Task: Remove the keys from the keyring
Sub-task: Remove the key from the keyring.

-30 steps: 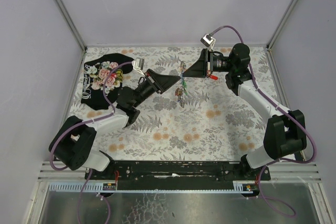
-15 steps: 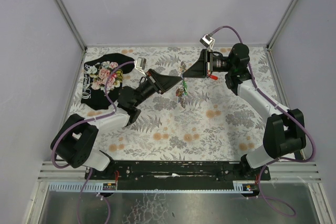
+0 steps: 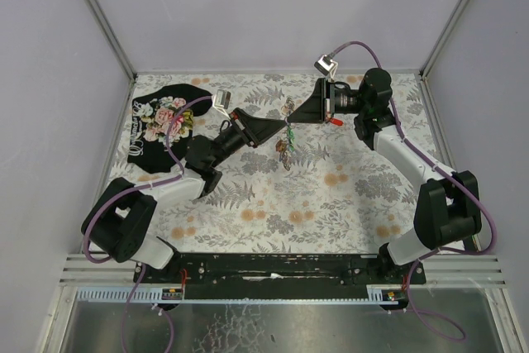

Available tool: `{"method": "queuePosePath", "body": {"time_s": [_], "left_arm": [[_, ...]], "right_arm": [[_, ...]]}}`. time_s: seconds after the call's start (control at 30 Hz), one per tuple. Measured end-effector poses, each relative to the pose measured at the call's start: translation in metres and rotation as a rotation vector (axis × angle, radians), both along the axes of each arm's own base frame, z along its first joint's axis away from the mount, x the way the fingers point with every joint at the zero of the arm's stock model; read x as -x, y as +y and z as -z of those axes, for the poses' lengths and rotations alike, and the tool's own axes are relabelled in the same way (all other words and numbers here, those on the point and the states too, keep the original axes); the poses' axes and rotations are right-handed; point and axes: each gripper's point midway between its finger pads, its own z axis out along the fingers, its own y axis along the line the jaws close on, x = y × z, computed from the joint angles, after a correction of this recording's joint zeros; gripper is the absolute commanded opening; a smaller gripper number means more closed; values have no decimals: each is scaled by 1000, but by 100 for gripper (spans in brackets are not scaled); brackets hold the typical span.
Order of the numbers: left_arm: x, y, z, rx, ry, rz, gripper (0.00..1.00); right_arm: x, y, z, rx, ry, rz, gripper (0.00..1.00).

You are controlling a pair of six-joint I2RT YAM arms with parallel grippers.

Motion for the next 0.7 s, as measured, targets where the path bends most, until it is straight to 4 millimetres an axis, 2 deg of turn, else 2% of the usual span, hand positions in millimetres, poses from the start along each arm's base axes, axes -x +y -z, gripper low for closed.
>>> {"method": "queuePosePath", "body": {"time_s": [0.23, 0.7], "left_arm": [[-2, 1, 2, -5, 7, -3, 17], [-3, 3, 0, 3, 4, -5, 15]], "right_arm": [[-2, 0, 6, 19, -7, 3, 0], [-5, -1, 17, 64, -39, 9, 0]]}}
